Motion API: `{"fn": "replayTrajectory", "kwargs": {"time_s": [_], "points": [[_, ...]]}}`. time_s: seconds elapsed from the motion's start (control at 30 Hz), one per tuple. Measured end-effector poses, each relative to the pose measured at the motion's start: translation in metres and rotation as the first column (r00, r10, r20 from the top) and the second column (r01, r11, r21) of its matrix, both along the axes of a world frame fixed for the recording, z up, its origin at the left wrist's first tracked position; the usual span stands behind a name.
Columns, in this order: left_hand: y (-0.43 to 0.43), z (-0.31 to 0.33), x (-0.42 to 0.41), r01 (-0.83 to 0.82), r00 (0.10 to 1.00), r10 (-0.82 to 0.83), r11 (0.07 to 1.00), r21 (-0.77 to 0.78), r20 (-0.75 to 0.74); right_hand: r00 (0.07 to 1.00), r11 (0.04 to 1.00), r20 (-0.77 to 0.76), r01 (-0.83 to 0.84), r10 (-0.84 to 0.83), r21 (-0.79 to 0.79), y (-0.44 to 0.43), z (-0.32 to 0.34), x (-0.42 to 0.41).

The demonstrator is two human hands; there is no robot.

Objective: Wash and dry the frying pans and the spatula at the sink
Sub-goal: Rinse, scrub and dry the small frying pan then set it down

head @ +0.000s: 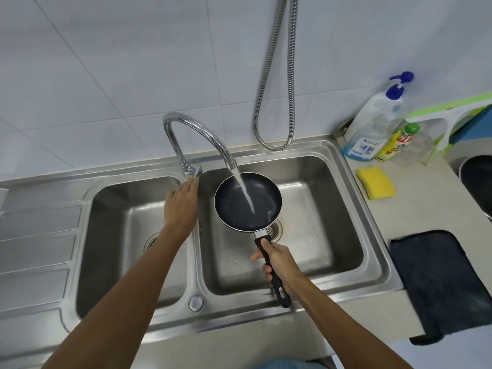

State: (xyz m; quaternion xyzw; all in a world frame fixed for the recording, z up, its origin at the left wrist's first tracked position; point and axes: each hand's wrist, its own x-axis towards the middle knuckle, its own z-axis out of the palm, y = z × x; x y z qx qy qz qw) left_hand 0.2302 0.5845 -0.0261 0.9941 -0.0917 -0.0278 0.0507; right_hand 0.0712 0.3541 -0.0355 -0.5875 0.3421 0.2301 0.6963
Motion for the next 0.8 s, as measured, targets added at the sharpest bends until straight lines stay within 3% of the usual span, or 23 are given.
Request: {"fn": "replayTrajectory", "kwargs": {"time_s": [0.5,0.63,0.8], "points": [[0.008,0.012,0.020,0.079,0.995,-0.084,0.992,0.099,0.045,1.000,1.000,0.016,-0.016,0.016,-0.010,-0.016,-0.018,0.027],[0.009,0.009,0.018,0.073,0.995,-0.078,0.995,0.070,0.063,0.997,0.997,-0.004,-0.075,0.075,0.002,-0.022,-0.021,0.013],[0.006,0.007,0.019,0.041,0.996,-0.045,0.997,0.060,0.078,1.000,0.999,-0.016,-0.022,0.021,-0.046,-0.029,-0.025,0.024]]}}
